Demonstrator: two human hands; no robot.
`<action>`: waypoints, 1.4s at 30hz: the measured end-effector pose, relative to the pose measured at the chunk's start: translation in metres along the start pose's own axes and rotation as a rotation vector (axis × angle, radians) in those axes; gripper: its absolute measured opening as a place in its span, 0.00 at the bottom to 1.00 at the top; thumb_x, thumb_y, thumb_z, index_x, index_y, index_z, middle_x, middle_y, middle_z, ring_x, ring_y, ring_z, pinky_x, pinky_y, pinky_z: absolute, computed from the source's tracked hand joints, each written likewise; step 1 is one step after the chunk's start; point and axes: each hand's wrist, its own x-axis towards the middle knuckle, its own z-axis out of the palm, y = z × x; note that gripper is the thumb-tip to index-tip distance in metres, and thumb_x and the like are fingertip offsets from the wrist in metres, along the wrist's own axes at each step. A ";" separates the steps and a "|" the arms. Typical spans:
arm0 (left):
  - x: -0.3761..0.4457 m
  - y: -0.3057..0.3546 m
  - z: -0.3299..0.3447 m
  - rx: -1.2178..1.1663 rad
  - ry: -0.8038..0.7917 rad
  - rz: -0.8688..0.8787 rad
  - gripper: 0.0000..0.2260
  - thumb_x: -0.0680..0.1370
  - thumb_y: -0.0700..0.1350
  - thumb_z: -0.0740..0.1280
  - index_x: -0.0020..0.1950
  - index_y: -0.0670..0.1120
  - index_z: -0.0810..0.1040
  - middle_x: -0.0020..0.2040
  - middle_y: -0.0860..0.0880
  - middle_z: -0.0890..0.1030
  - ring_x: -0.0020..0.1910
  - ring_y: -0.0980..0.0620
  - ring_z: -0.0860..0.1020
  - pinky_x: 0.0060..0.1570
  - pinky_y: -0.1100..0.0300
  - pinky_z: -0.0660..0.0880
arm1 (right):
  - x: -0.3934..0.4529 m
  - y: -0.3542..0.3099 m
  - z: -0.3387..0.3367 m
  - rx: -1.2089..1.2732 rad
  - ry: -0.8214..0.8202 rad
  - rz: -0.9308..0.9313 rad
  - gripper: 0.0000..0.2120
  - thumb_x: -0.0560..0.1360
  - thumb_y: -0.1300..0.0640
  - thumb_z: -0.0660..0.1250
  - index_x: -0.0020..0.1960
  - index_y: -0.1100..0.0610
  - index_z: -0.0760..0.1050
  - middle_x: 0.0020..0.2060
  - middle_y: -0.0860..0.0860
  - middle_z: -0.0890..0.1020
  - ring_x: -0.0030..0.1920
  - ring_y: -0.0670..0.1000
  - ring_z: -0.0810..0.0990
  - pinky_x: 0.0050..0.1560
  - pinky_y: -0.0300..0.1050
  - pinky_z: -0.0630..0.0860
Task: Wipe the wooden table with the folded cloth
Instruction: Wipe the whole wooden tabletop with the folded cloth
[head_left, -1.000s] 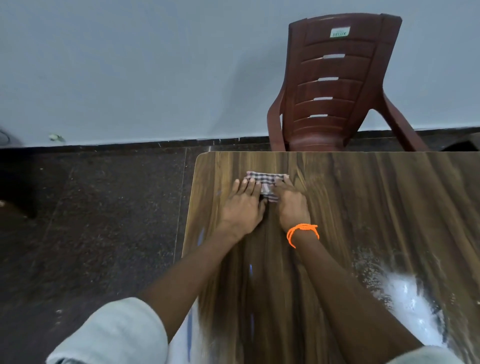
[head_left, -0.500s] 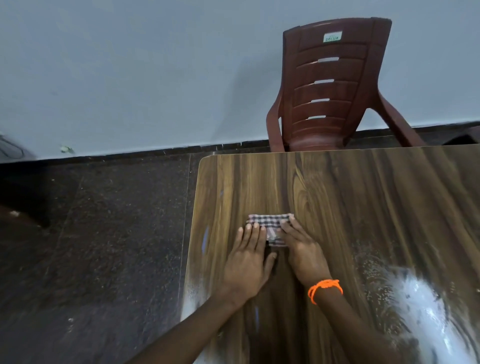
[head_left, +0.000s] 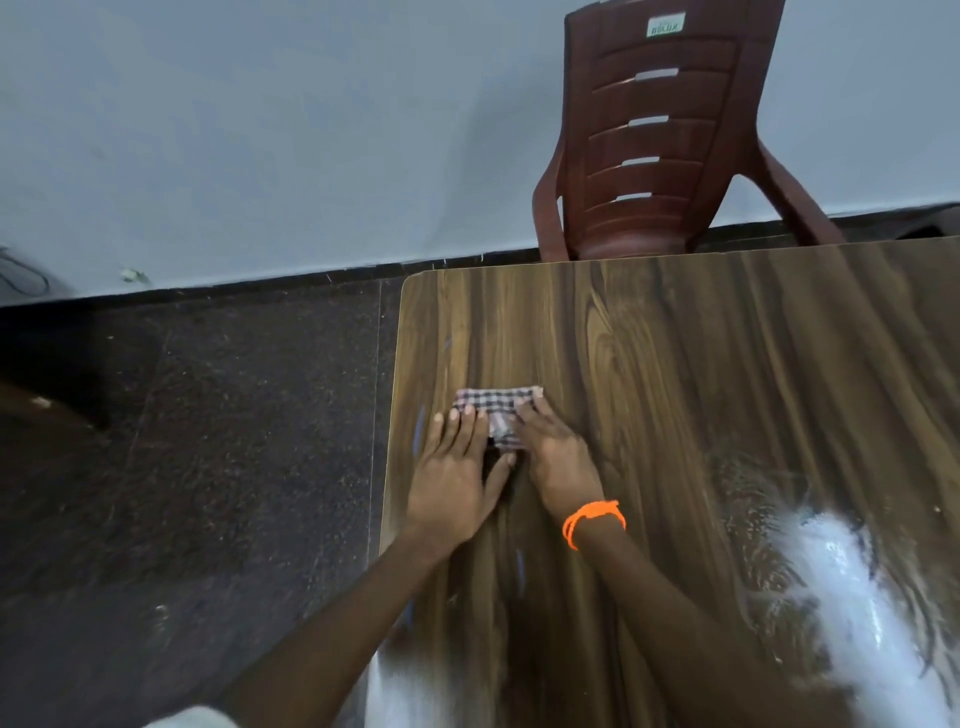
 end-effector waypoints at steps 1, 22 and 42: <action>-0.016 0.003 0.004 -0.011 -0.002 -0.001 0.34 0.85 0.63 0.46 0.78 0.39 0.66 0.77 0.39 0.69 0.80 0.43 0.62 0.80 0.45 0.53 | -0.015 -0.003 0.002 -0.011 -0.005 -0.020 0.20 0.70 0.72 0.66 0.62 0.65 0.76 0.64 0.58 0.76 0.71 0.61 0.65 0.67 0.53 0.70; -0.039 0.022 0.002 -0.039 -0.081 -0.009 0.38 0.83 0.67 0.44 0.81 0.39 0.57 0.81 0.39 0.59 0.83 0.46 0.52 0.81 0.48 0.45 | -0.048 -0.009 0.005 -0.016 0.052 0.094 0.20 0.70 0.72 0.67 0.62 0.64 0.77 0.64 0.57 0.76 0.70 0.59 0.67 0.68 0.51 0.68; -0.044 0.065 0.004 -0.094 -0.121 0.010 0.33 0.85 0.62 0.48 0.81 0.40 0.59 0.81 0.40 0.60 0.82 0.45 0.53 0.81 0.48 0.43 | -0.085 -0.003 -0.021 -0.034 0.039 0.234 0.18 0.74 0.71 0.64 0.62 0.64 0.77 0.65 0.57 0.76 0.71 0.58 0.66 0.67 0.54 0.70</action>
